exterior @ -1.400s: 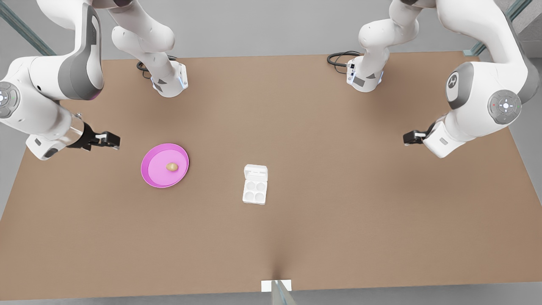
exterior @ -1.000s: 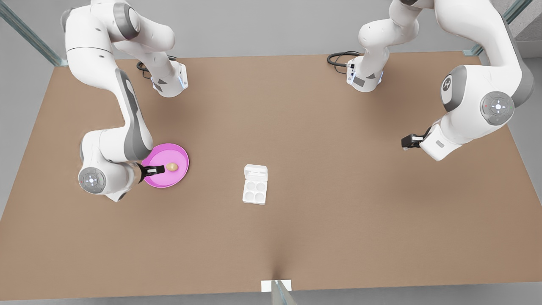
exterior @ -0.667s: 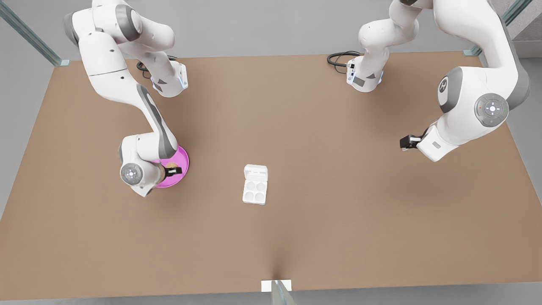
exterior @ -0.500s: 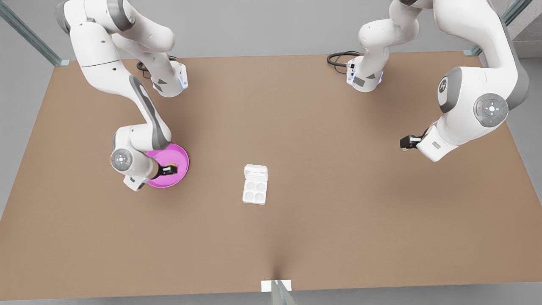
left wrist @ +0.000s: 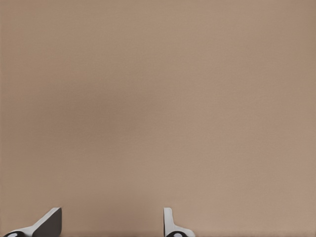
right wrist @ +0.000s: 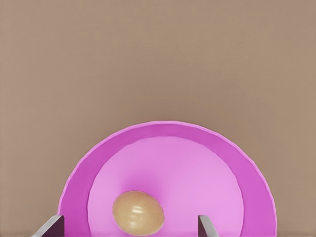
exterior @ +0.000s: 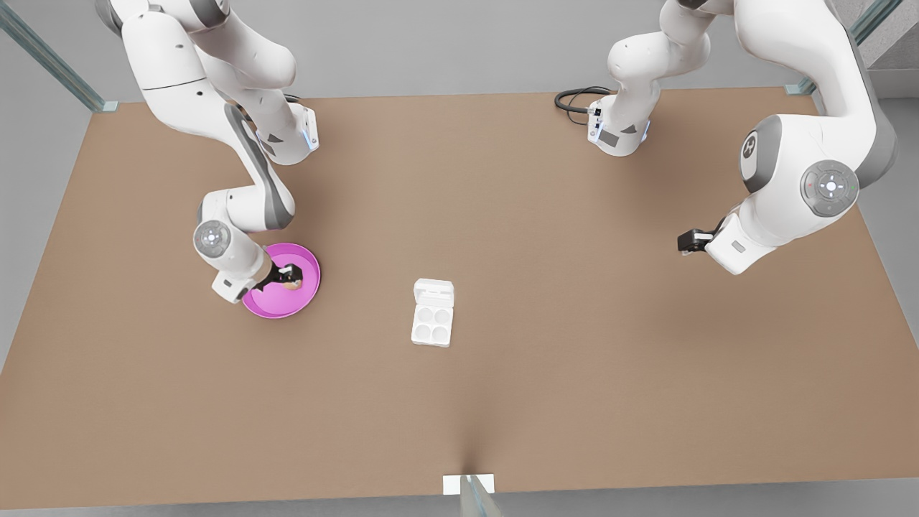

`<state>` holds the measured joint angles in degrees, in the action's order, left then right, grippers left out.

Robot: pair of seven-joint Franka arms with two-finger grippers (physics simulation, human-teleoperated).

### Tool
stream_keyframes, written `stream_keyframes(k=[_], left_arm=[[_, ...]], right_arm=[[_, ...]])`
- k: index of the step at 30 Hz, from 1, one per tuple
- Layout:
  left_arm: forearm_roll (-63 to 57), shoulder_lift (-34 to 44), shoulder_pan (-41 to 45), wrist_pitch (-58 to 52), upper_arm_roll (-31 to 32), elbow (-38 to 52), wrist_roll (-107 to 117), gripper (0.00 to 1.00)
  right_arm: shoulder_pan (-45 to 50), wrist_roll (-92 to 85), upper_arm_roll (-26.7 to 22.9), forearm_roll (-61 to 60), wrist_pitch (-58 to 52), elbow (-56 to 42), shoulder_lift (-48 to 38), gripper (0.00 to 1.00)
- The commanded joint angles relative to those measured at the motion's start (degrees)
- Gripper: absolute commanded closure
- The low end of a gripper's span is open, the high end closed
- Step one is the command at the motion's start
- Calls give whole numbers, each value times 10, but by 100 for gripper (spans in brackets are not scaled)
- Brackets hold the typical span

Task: Pack egg into the box and close the box lid

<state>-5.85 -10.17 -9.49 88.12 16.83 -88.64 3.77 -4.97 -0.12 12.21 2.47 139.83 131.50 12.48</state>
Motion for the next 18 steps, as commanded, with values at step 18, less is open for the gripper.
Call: stream_keyframes(k=[18], left_arm=[[0, 3, 4, -8, 0, -4, 2, 0]], right_arm=[[-18, 35, 23, 1, 89, 60, 30, 0]])
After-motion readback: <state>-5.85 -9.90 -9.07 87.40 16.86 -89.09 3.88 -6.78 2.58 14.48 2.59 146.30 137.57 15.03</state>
